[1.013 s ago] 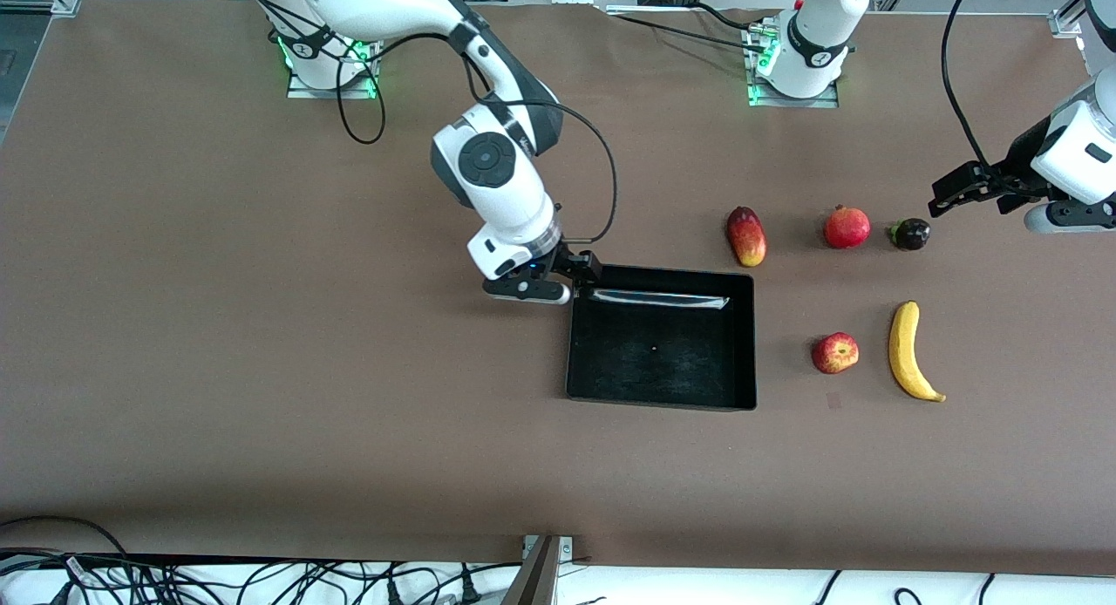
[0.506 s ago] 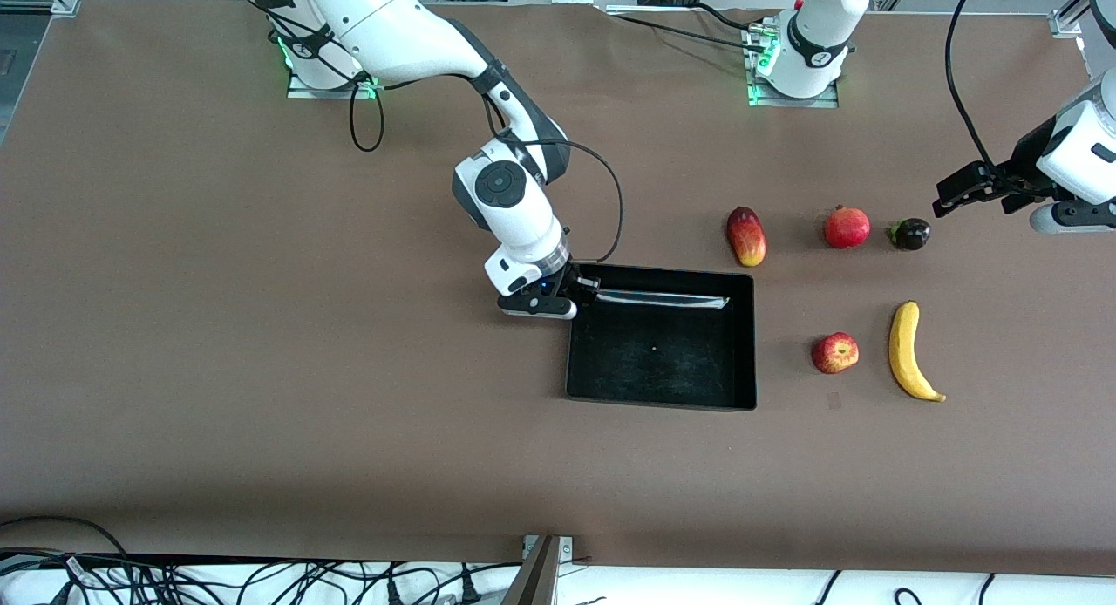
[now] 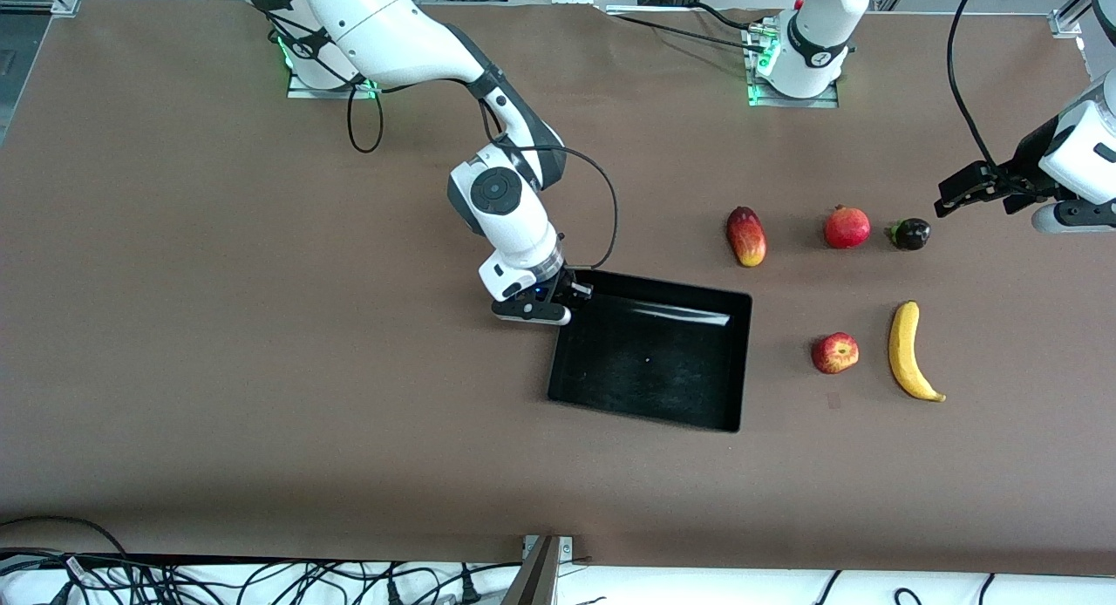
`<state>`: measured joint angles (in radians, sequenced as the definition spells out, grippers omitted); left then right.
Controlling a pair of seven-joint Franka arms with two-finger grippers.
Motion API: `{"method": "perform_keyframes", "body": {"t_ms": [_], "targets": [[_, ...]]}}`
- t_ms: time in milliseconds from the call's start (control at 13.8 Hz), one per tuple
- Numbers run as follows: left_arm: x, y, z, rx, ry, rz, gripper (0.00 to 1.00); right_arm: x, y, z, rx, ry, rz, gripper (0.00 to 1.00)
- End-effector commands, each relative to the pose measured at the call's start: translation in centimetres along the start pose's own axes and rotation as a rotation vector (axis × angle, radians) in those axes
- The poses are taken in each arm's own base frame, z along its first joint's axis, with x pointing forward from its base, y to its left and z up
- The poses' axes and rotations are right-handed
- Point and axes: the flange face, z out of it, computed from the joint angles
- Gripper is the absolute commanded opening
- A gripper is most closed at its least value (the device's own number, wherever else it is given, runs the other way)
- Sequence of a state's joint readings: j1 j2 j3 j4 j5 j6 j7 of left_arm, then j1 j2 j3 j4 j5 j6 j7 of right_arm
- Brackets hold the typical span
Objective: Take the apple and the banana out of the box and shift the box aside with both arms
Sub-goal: 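Slide the tray across the table with the right gripper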
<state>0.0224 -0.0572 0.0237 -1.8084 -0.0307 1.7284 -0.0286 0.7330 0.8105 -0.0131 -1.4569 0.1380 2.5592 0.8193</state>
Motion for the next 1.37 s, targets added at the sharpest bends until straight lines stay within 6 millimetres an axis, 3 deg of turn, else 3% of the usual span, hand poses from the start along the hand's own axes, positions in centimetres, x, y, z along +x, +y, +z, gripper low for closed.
{"method": "perform_keyframes", "body": {"t_ms": [0,217,362,506,651,796,1013,1230,1302], "targets": [[-0.6,-0.2,-0.3,0.008,0.011,0.024,1.0,3.6,1.3,-6.5,-0.043,-0.052,0.002,0.0],[-0.6,-0.2,-0.3,0.008,0.012,0.025,1.0,6.8,4.9,-12.6,-0.1,-0.103,0.057,0.0],[-0.6,-0.2,-0.3,0.008,0.012,0.025,1.0,7.6,9.5,-15.1,-0.122,-0.114,0.014,0.0],[-0.6,-0.2,-0.3,0.008,0.014,0.025,1.0,7.9,15.8,-18.7,-0.148,-0.118,-0.038,0.0],[-0.6,-0.2,-0.3,0.008,0.012,0.025,1.0,8.4,22.6,-21.0,-0.172,-0.131,-0.1,0.0],[-0.6,-0.2,-0.3,0.008,0.012,0.025,1.0,10.1,30.0,-23.1,-0.182,-0.13,-0.164,0.0],[-0.6,-0.2,-0.3,0.008,0.011,0.025,1.0,10.4,38.4,-24.9,-0.175,-0.131,-0.204,0.0],[-0.6,-0.2,-0.3,0.008,0.011,0.025,1.0,9.8,44.7,-24.9,-0.175,-0.034,-0.245,0.0],[-0.6,-0.2,-0.3,0.008,0.012,0.025,1.0,10.0,45.9,-24.7,-0.185,-0.01,-0.253,0.0]]}}
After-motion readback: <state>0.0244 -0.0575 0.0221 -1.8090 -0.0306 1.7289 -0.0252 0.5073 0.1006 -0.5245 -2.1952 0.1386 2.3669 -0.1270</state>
